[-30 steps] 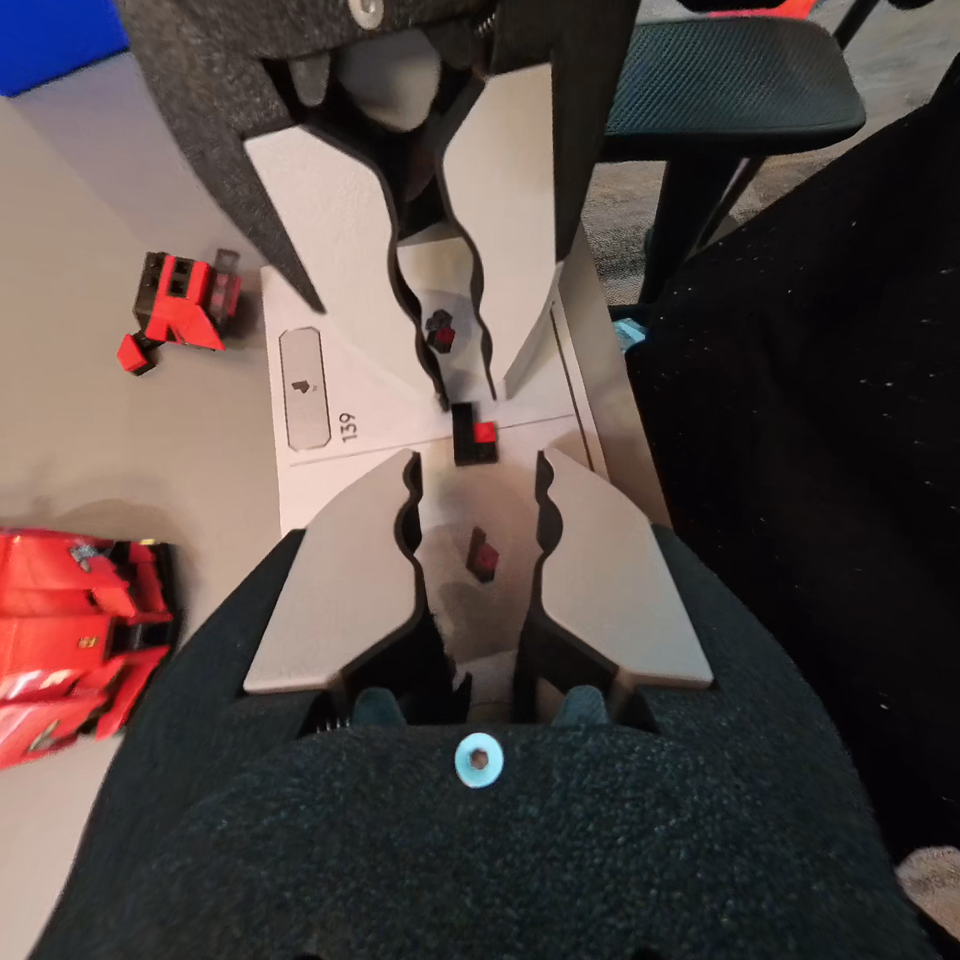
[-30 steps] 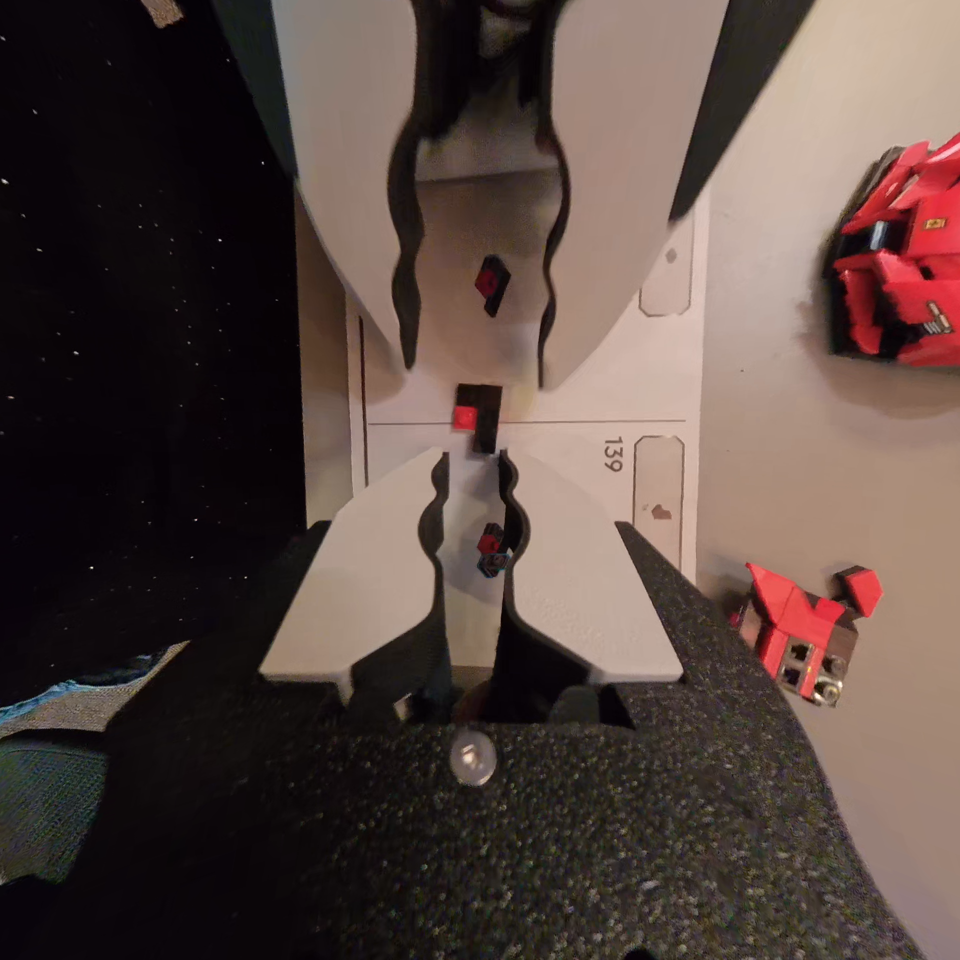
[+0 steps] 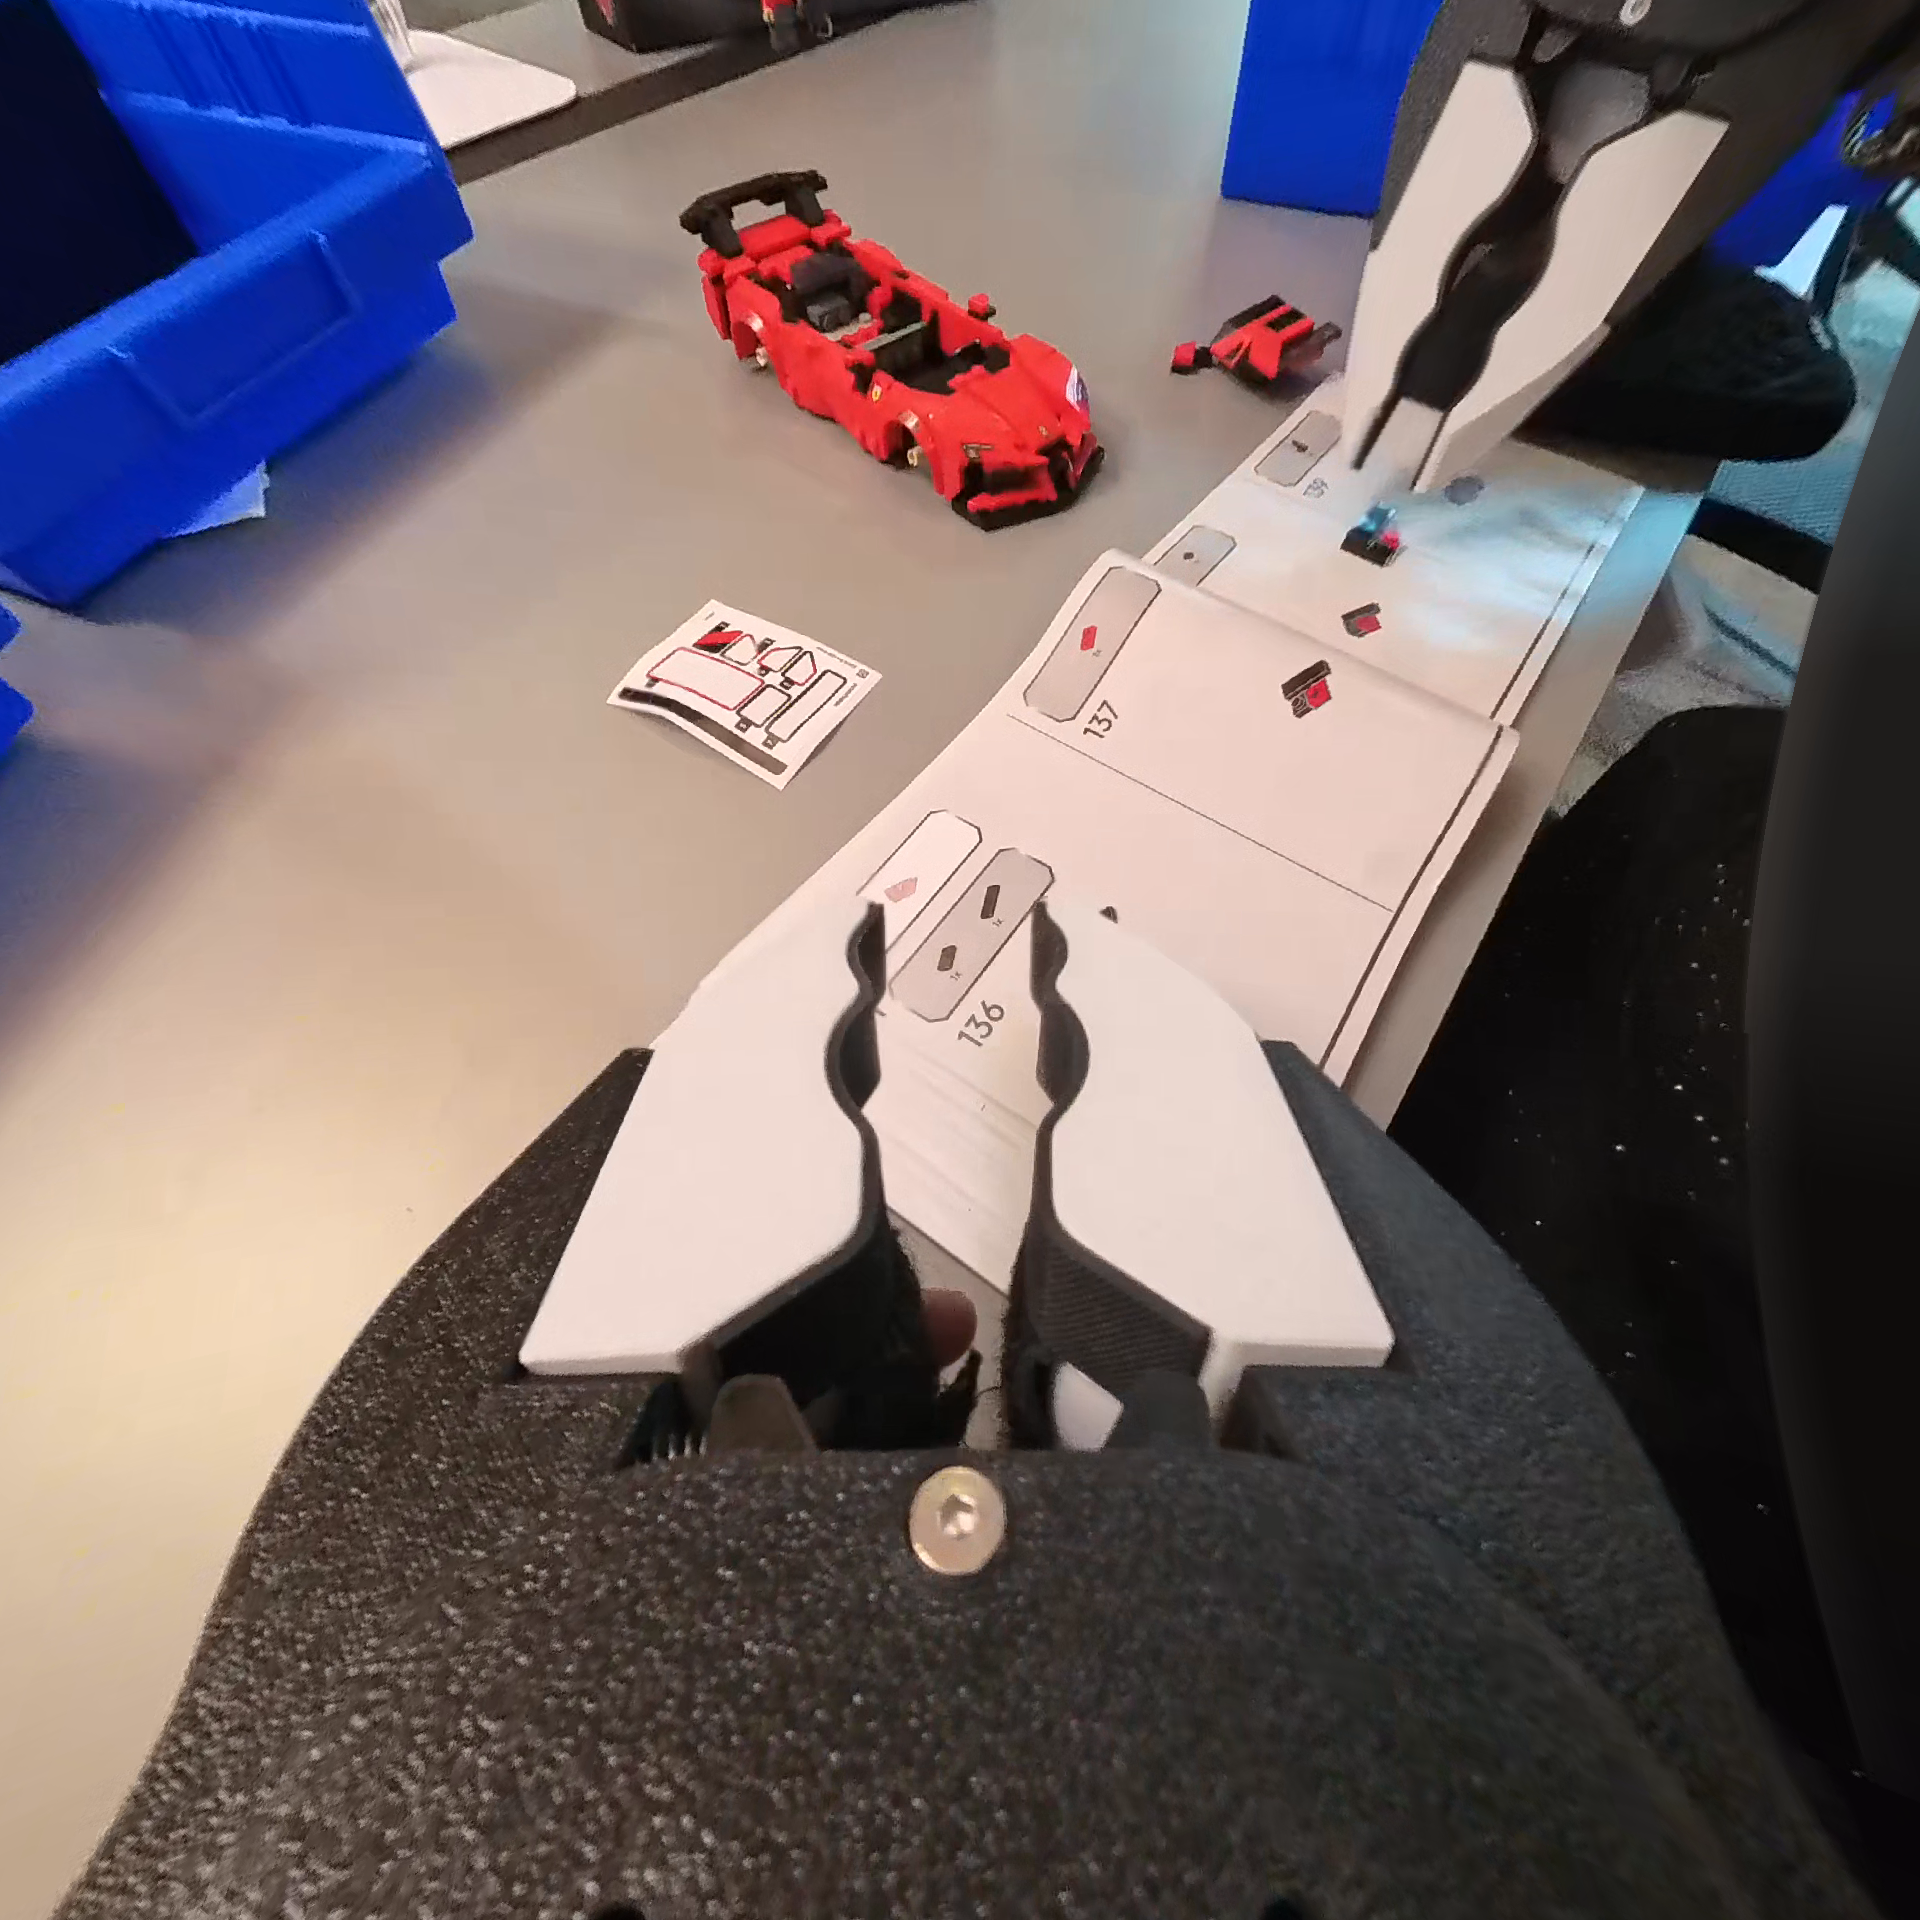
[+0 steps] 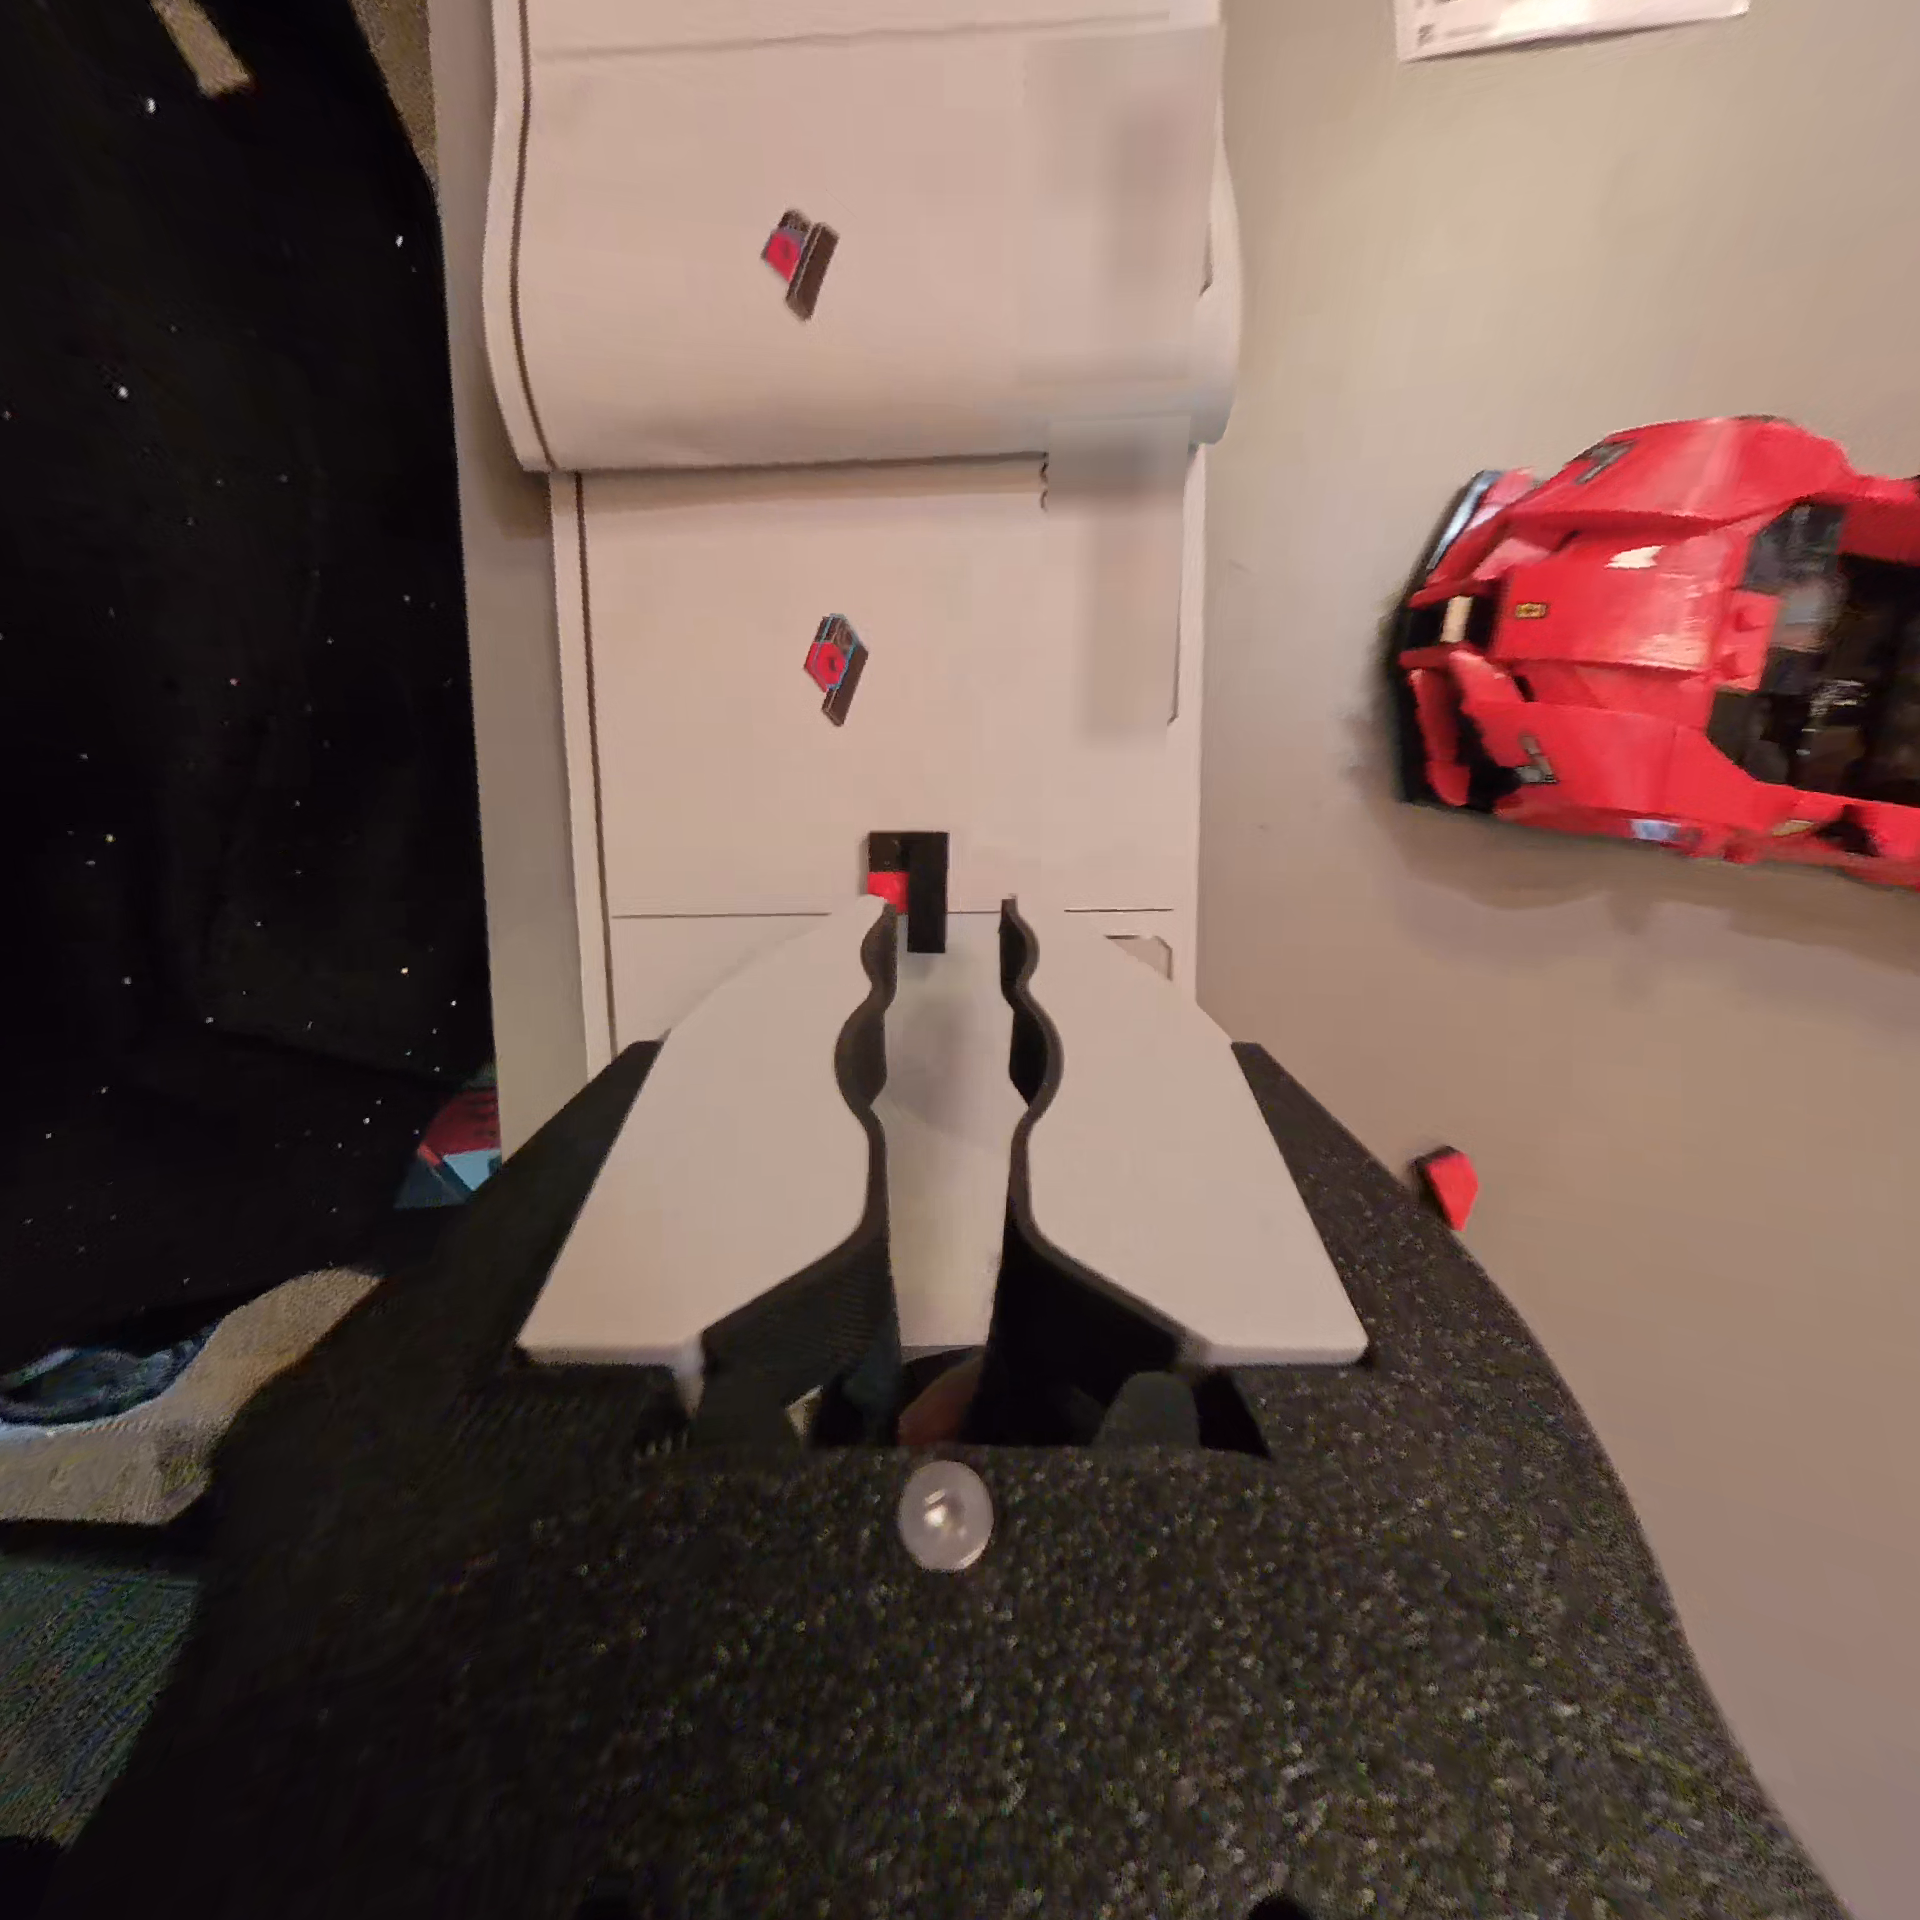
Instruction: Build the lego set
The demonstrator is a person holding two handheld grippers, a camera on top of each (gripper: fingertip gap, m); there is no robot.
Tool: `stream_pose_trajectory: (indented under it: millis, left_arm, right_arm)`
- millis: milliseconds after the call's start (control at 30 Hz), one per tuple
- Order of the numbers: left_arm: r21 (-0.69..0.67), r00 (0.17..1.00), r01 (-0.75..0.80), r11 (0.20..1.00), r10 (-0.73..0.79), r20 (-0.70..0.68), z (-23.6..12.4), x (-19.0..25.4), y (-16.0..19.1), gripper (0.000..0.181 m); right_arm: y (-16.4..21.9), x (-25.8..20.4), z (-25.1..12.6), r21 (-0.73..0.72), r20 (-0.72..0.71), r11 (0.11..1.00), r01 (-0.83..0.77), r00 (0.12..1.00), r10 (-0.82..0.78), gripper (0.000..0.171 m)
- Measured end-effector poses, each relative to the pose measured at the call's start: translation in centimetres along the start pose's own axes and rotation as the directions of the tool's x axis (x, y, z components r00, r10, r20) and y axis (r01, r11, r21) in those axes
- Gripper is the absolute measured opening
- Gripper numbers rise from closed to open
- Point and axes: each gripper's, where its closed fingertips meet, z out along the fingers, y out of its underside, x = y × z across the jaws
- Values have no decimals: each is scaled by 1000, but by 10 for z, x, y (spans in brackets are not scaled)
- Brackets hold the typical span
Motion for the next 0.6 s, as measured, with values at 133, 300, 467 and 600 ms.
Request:
stream_pose_trajectory:
  millis: [133, 300, 467, 600]
  left_arm:
    - [46, 1000, 12, 999, -11, -14, -5, 2, -1, 11]
    - [81, 999, 27, 996, -26, -23, -4, 2, -2, 0]
    - [77, 997, 37, 996, -32, -75, 6, 13, -6, 0]
    - [42, 983, 44, 998, -36, -180, 28, 34, -16, 4]
  right_arm:
    - [-28, 0, -11, 130, -48, 991, -18, 999, 25, 12]
    - [-49, -9, -6, 222, -106, 975, -8, 994, 32, 2]
    - [-20, -13, -2, 180, -115, 975, -133, 981, 155, 0]
    - [-4, -27, -1, 183, -66, 963, -198, 975, 212, 2]
